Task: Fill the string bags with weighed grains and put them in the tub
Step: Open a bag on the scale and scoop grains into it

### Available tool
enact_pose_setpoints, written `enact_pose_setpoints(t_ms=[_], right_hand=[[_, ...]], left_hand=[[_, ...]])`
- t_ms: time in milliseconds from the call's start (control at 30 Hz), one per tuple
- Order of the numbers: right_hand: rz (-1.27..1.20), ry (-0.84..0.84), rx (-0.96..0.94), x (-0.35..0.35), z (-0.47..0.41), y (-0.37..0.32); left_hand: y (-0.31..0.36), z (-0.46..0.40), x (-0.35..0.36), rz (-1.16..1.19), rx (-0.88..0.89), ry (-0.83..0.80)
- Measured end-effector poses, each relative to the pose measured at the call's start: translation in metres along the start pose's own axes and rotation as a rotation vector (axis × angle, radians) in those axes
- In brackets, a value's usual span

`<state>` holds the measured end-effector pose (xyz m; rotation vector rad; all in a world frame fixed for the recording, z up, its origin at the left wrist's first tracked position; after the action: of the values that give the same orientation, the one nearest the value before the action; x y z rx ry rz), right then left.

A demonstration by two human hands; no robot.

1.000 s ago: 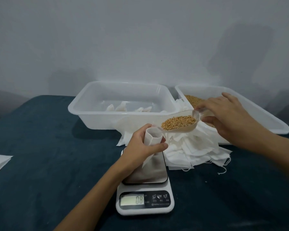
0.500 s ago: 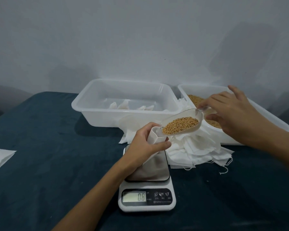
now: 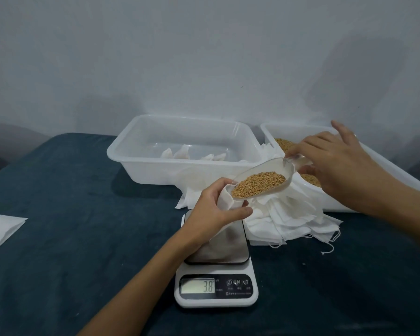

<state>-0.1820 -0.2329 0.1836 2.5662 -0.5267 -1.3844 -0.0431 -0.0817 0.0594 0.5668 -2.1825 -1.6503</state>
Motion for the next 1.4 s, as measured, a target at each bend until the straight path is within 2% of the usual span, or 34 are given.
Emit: enact_pose_setpoints(t_ms=[467,1400], right_hand=[[0.012,0.017,-0.021,0.0001,-0.0029,0.0015],[0.02,0.021,-0.032,0.0009,-0.0037,0.0003]], left_hand=[[-0.0063,0.0,0.0051,0.082,0.018,-0.012],[-0.0095,-0.0012,0.005,0.076,0.02,-0.013]])
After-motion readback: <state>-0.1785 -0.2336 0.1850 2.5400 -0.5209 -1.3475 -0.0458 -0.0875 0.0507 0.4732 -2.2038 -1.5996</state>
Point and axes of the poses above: each hand's wrist, its own z-axis away from the middle knuckle, its own x-axis out of the palm, y = z × x, the point moved 6 cm from there along -z, towards the middle knuckle, and after that the axes turned 4 degrees about x, right-handed, at the moved point
